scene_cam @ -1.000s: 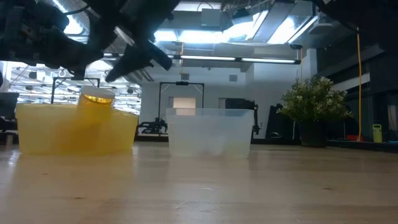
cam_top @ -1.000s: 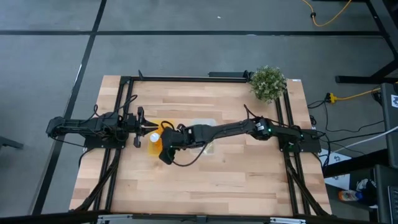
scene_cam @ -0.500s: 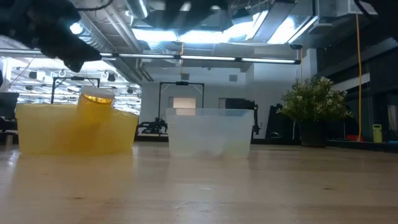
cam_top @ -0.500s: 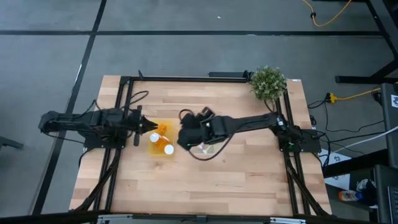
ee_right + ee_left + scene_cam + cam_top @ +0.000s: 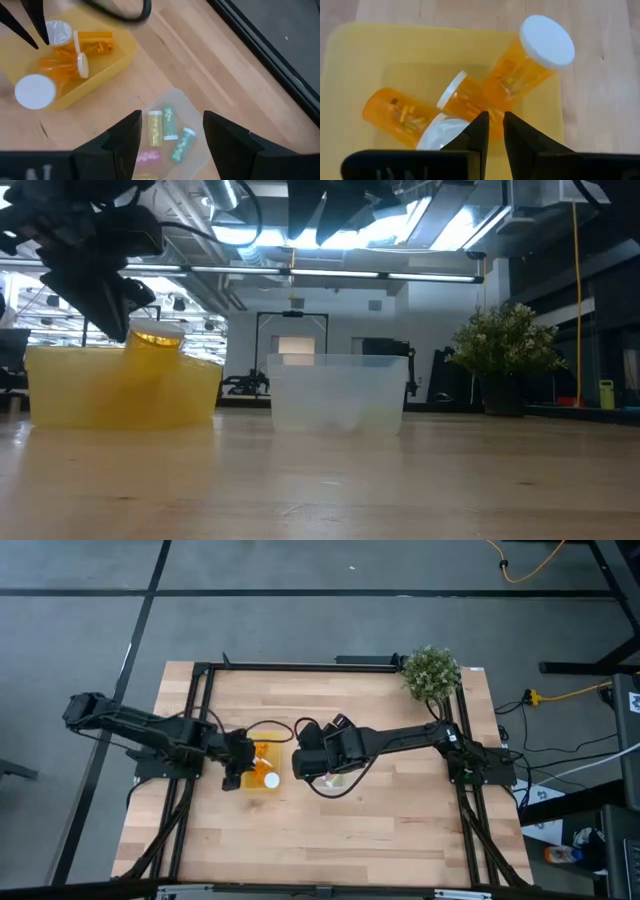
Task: Pick and place medicine bottles into bin by pill shape (circle, oval)
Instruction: Put the orange pill bottle into the yellow bin
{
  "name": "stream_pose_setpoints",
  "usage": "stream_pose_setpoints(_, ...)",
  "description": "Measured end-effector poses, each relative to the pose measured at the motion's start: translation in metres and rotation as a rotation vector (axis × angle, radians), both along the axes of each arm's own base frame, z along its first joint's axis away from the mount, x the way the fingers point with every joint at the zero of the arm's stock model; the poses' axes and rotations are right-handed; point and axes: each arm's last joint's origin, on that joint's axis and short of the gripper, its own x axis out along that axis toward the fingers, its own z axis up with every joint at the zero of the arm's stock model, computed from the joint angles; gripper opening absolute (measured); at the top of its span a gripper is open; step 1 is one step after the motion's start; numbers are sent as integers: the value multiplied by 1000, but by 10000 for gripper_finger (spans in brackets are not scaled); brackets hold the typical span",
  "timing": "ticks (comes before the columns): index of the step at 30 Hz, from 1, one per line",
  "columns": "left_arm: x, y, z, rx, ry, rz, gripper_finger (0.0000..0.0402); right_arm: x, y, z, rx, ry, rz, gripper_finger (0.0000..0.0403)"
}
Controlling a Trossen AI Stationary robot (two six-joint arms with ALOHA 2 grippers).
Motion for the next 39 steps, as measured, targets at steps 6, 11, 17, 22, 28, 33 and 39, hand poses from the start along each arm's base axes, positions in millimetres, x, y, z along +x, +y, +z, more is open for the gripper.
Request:
stream_pose_setpoints(6,14,-7,-12,3,47,-7,50,0,1,0,-9,11,22,213)
stream_pose_setpoints(11,24,-9,-18,2,41,-9,50,0,1,0,-11,13,26,213)
stream_pose_setpoints(17,30,-11,-27,-16,77,-26,50,0,2,0,-18,19,44,213)
stream_pose_setpoints(22,32,-11,-27,-17,69,-26,50,0,3,0,-18,19,48,213)
stream_pose_setpoints(28,25,-10,-14,-18,67,-19,50,-1,7,0,-11,23,61,213)
stream_pose_setpoints(33,28,-11,8,-30,-32,-24,50,-1,11,0,-11,23,70,213)
stream_pose_setpoints(39,36,-16,4,-31,-45,-47,50,-2,13,0,-11,20,75,213)
